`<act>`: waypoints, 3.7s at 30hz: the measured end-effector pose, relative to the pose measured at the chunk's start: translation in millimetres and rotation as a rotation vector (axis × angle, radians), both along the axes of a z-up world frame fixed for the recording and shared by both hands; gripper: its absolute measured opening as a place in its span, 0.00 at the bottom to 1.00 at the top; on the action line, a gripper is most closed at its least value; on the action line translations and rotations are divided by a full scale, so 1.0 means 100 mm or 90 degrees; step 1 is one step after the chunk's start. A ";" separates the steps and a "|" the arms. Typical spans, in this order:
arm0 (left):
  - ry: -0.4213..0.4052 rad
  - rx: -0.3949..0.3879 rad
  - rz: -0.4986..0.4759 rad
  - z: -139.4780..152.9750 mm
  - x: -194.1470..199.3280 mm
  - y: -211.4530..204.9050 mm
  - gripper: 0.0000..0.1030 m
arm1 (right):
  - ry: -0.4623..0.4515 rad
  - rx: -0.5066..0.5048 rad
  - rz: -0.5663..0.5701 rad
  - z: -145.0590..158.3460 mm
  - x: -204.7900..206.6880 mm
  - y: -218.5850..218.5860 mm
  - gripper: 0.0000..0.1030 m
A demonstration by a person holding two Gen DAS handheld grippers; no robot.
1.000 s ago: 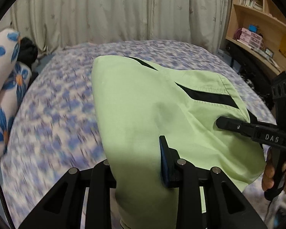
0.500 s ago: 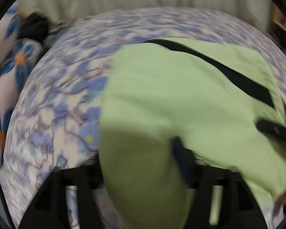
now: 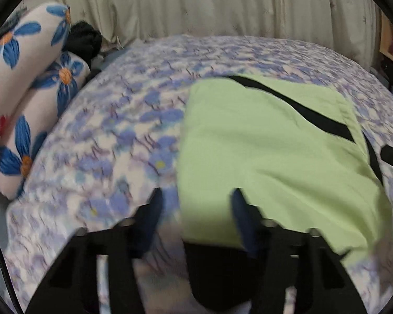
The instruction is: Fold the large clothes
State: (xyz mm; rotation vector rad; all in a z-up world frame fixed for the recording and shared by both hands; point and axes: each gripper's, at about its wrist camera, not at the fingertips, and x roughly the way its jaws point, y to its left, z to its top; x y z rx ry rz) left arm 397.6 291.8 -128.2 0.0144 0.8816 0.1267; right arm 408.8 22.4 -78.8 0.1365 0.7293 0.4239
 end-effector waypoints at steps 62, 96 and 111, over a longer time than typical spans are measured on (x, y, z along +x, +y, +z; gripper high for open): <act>0.011 -0.104 -0.028 0.96 -3.77 -2.40 0.91 | 0.084 -0.070 -0.130 0.58 -3.78 -1.63 0.76; 0.000 -0.071 -0.025 1.02 -4.01 -2.62 0.90 | 0.064 -0.063 -0.116 0.61 -4.03 -1.73 0.76; 0.005 -0.066 -0.024 1.01 -3.99 -2.64 0.88 | 0.075 -0.062 -0.124 0.55 -3.99 -1.76 0.76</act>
